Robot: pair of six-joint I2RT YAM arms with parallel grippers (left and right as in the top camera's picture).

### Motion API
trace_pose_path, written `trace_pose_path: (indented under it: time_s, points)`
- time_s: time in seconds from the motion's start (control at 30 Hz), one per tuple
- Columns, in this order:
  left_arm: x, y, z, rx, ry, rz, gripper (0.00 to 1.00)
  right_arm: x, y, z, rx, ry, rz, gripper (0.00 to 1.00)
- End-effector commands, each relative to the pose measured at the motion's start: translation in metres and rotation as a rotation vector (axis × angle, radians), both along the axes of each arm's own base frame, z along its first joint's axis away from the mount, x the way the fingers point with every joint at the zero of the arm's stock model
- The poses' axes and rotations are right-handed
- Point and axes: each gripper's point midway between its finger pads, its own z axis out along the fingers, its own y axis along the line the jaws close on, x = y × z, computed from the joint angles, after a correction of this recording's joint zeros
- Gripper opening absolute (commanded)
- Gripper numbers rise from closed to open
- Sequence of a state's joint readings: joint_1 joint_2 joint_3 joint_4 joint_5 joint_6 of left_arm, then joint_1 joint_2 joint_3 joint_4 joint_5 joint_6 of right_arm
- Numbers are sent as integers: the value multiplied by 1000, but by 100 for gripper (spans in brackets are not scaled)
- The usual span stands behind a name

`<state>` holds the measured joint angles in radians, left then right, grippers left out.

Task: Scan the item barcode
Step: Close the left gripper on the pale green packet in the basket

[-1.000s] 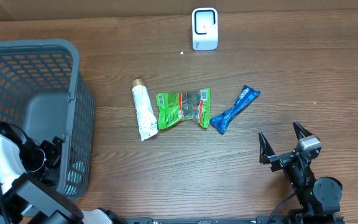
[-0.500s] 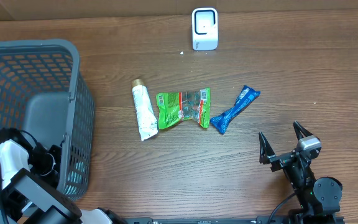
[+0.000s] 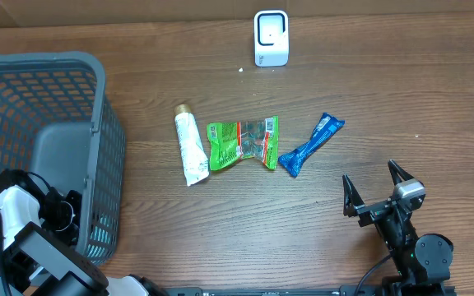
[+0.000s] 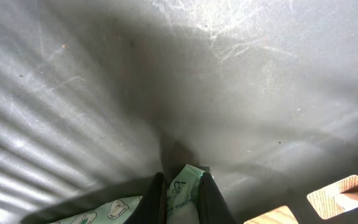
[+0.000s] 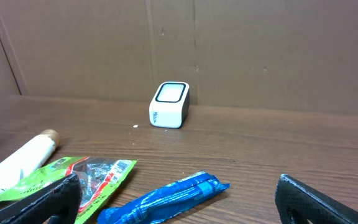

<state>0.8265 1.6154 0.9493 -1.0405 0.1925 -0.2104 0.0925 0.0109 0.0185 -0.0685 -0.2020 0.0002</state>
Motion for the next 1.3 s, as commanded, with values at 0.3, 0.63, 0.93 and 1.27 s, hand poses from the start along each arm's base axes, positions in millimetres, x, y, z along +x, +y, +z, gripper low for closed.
trace_pose_path:
  time_s: [0.3,0.63,0.93,1.27]
  points:
    - [27,34,29,95,-72,8,4,0,1,-2,3,-2,2,100]
    - [45,68,80,217,-106,6,11,0,1,-2,3,-2,2,100]
    - [38,28,74,70,-87,-72,96,0,1,-2,3,-2,2,100]
    - [15,1,12,7,-37,-76,85,0,1,-2,3,-2,2,100]
